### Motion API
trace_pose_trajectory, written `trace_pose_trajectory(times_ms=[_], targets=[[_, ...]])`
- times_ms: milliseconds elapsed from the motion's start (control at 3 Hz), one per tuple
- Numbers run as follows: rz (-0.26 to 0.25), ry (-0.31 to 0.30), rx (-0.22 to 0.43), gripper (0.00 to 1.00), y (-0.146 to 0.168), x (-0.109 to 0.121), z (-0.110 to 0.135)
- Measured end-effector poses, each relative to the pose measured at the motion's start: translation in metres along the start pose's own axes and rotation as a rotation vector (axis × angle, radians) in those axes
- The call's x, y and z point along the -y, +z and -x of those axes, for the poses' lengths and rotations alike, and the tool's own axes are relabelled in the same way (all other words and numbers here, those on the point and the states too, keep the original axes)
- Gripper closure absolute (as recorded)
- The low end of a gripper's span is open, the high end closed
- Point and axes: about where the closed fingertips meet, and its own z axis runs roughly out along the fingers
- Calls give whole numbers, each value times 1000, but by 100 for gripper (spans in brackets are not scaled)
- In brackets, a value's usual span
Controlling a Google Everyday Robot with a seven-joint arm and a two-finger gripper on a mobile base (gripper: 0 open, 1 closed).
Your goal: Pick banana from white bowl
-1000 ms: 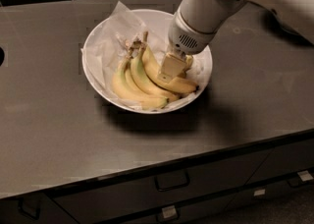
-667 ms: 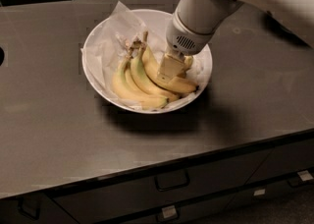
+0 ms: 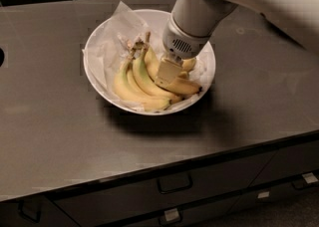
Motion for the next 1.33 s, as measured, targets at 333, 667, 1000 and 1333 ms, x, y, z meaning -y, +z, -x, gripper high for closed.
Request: trace_pose_trajectory(times_ms=[333,667,1000,1333], targets=[[15,1,-14,50,6,-3,1],[29,7,-29,51,13,-2,0],[32,15,-37,52,17,-1,-3],[32,28,-47,52,22,0,-6]])
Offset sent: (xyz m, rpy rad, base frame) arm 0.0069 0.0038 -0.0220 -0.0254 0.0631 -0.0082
